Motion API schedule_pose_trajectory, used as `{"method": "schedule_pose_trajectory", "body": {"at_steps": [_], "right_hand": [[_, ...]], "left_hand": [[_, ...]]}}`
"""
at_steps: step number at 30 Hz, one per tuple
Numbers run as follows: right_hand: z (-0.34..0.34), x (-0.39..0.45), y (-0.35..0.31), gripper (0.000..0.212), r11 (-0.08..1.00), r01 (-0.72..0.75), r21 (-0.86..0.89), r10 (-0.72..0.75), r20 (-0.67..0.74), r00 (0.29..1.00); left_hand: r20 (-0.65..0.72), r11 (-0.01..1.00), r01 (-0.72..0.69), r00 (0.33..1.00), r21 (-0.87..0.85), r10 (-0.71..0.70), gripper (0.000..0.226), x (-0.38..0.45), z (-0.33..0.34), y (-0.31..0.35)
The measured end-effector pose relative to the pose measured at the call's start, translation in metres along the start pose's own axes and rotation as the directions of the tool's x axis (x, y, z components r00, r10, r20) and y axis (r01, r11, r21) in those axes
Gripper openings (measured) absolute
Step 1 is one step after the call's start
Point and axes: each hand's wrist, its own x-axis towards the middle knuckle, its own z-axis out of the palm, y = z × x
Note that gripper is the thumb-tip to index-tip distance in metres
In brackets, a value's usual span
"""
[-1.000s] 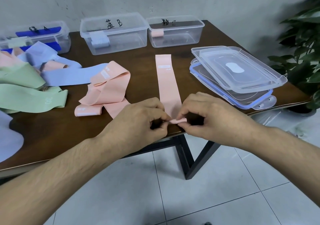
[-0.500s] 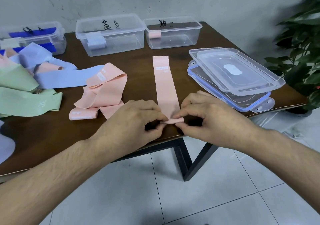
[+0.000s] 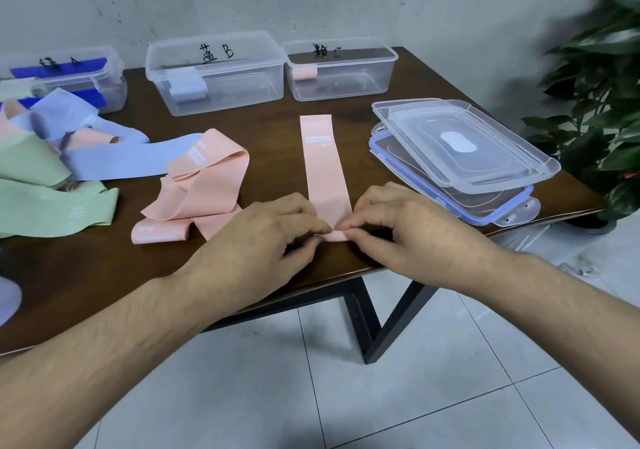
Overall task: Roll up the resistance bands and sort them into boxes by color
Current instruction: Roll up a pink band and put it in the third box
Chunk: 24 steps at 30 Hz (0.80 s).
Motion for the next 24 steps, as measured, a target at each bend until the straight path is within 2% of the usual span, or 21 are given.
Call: {"method": "schedule_pose_trajectory", "body": {"at_steps": [6, 15, 24], "right_hand": [[0.0, -0.002, -0.004, 0.019, 0.998, 0.037, -0.049, -0.037, -0.005, 0.999], [-0.003, 0.003, -0.005, 0.024, 0.994, -0.004, -0.108, 0.01, 0.049, 0.999], [-0.011, 0.0, -0.01, 0.023, 0.995, 0.024, -0.101, -0.011, 0.128, 0.992]], "left_hand": [[0.058, 1.0, 0.008, 0.998, 0.002, -0.008, 0.025, 0.003, -0.005, -0.001], [-0.046, 0.999, 0.025, 0.999, -0.037, -0.027, 0.017, 0.002, 0.001, -0.001], [-0.026, 0.999, 0.044, 0.999, -0.015, -0.045, 0.015, 0.004, -0.006, 0.011]]}}
